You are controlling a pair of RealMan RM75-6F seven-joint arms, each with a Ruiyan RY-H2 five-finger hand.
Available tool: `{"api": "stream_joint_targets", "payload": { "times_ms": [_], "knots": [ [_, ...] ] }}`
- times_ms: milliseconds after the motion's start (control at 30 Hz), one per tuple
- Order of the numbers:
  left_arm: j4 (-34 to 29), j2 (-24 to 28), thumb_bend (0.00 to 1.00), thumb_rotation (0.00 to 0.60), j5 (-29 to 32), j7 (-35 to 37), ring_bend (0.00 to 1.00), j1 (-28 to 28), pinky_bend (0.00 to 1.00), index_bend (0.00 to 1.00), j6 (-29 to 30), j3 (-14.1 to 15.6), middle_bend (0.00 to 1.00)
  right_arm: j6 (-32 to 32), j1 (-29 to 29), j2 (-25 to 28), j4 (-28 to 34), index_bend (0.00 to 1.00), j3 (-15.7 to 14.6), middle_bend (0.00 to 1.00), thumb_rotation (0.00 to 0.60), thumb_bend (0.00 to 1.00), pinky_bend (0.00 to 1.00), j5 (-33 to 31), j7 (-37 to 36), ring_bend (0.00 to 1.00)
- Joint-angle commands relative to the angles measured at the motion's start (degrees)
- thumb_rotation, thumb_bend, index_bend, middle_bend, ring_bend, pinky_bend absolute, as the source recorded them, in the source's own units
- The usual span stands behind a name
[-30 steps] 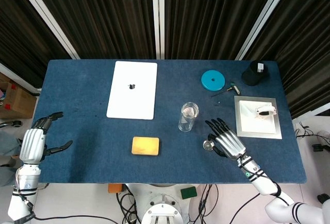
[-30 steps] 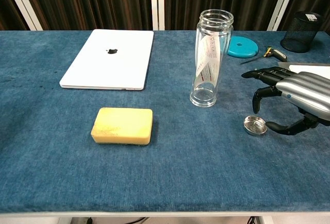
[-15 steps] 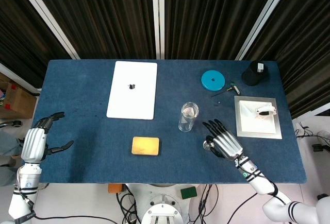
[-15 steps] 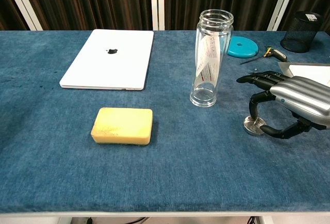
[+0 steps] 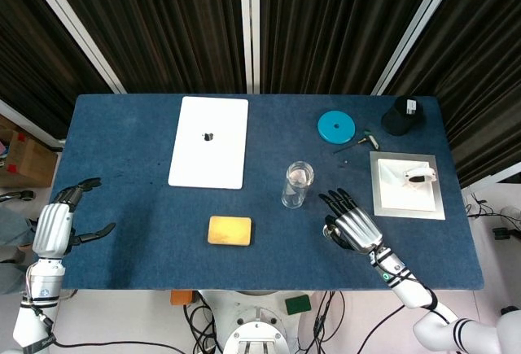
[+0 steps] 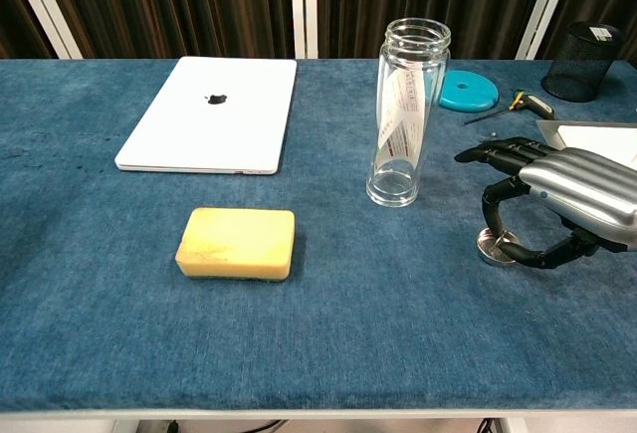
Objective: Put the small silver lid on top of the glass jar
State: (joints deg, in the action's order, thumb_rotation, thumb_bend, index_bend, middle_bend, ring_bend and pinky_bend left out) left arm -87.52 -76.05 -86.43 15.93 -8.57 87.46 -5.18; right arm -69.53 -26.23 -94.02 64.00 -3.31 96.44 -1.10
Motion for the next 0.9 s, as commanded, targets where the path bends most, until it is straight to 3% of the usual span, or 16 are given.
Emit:
{"api": "stream_joint_targets", "payload": {
  "times_ms": [33,900],
  "knots": [
    [0.1,0.0,0.03,0.6,0.0,0.0,0.27,0.0,0.26,0.22,0.0,-0.1,0.28,0.0,0.0,-0.1,-0.1,0.59,0.0,0.05,0.6,0.34,0.0,0.0,0.0,0.0],
    [0.1,0.1,0.03,0.6,-0.2,0.1,0.27,-0.1,0.26,0.22,-0.3,-0.1,0.28,0.2,-0.3,0.2,0.2,0.6,-0.1,0.05,0.6,0.42,0.0,-0.5,-0.2,0.0]
  ]
}}
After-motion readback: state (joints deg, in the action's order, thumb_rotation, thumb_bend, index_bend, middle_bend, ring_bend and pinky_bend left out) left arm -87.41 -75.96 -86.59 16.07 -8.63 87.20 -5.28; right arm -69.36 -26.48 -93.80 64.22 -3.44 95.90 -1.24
